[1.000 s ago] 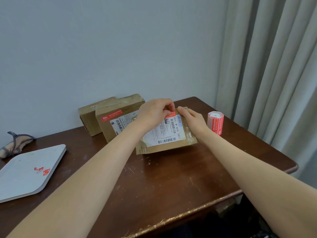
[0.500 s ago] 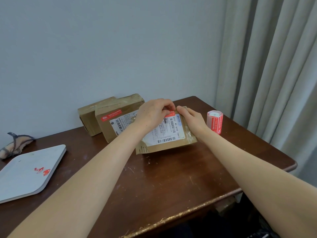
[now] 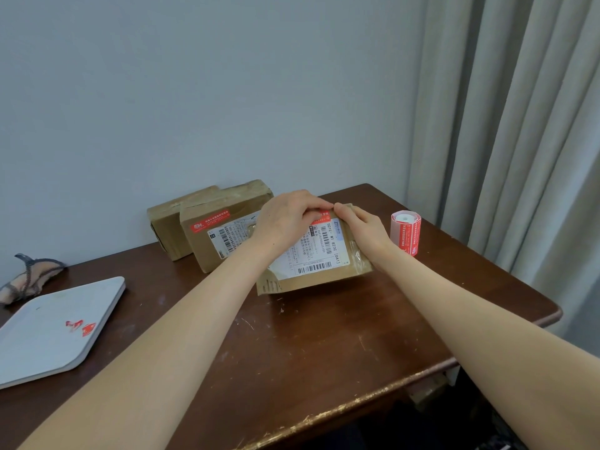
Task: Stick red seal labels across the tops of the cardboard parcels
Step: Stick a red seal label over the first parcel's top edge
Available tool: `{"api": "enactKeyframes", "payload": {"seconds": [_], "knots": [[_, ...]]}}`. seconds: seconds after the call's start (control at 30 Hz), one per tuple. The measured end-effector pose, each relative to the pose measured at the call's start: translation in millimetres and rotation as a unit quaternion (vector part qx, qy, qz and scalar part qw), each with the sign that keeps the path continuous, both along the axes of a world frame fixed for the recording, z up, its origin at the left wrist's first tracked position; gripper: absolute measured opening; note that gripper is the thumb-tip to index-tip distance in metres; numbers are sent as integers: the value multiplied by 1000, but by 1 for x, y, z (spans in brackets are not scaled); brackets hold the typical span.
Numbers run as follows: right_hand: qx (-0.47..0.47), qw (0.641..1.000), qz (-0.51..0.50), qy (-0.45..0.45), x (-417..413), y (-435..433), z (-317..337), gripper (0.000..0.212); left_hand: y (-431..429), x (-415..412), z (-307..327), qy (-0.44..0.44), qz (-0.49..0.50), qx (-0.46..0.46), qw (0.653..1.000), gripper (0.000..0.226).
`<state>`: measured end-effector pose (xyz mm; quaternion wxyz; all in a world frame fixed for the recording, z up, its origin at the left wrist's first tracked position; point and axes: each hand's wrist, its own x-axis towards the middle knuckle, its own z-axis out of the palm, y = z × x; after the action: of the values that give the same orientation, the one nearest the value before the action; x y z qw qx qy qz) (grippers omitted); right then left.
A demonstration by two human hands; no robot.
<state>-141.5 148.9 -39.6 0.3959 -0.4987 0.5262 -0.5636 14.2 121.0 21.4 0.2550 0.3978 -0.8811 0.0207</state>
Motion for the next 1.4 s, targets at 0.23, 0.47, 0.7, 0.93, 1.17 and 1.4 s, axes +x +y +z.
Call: {"api": "enactKeyframes", "payload": {"seconds": [0.23,0.47,0.7,0.93,1.17,1.4], "knots": [[-2,1000,4,4,0,1,0,19,1,-1,1,23,6,2,1000,14],[0,1000,-5,11,0,2,2,23,2,-15,14,-42,56,10,998,7],[-1,1000,-6,7,0,2,2,24,2,-27,17,-129,89,-39,987,15],[-5,1000,-1,15,-1,2,1,23,2,-21,14,-146,63,-60,985,11],[-9,1000,3,12,-1,1,0,20,3,1,5,-40,-16,-26,999,24],[-8,1000,-2,22,-1,1,0,21,3,-3,5,3,9,-9,1000,10]]}}
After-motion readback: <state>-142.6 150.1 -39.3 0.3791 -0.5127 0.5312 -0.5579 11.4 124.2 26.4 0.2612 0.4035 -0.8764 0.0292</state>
